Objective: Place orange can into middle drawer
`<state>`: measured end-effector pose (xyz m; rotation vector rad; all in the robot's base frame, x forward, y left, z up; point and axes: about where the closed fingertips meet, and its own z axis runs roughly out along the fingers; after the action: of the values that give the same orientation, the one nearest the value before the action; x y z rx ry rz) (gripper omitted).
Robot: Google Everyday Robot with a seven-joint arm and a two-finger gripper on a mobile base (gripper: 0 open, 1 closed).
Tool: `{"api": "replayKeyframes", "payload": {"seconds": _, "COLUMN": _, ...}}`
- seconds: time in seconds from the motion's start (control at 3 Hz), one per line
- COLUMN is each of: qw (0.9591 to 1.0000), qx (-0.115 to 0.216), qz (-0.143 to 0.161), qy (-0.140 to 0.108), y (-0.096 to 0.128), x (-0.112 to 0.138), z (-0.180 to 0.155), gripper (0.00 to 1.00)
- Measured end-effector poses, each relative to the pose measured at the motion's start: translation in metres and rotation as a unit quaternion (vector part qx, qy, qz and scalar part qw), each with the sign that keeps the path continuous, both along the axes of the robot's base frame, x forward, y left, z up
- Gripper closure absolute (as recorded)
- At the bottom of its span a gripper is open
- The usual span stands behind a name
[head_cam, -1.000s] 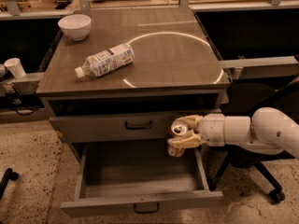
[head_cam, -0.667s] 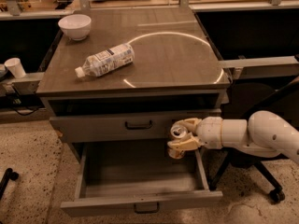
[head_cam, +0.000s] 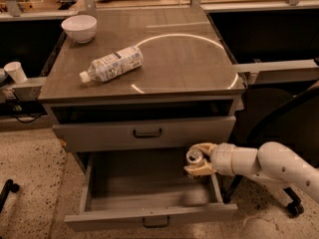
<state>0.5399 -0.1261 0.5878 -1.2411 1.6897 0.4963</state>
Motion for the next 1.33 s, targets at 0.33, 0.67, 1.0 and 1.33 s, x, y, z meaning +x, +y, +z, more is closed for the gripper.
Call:
{"api": "replayKeyframes", "payload": {"seconds": 0.33, "qw": 0.9996, "qx": 0.015, "qz": 0.014, "qy": -0.021, "y": -0.002, "x": 0.005, "z": -0.034, "gripper": 1.0}}
{"api": "replayKeyframes", "payload": {"seconds": 0.67, "qw": 0.9981, "qx": 0.058, "qz": 0.019, "qy": -0.011, "y": -0.006, "x": 0.006, "z": -0.078, "gripper": 1.0}}
{"api": "replayKeyframes", "payload": {"seconds": 1.0, "qw": 0.9972, "qx": 0.072, "qz": 0.019, "qy": 0.0, "y": -0.007, "x": 0.006, "z": -0.101, "gripper": 1.0}}
{"api": "replayKeyframes", "payload": {"seconds": 1.33, "qw": 0.998, "qx": 0.06, "qz": 0.004, "qy": 0.019, "y": -0.006, "x": 0.002, "z": -0.126, "gripper": 1.0}}
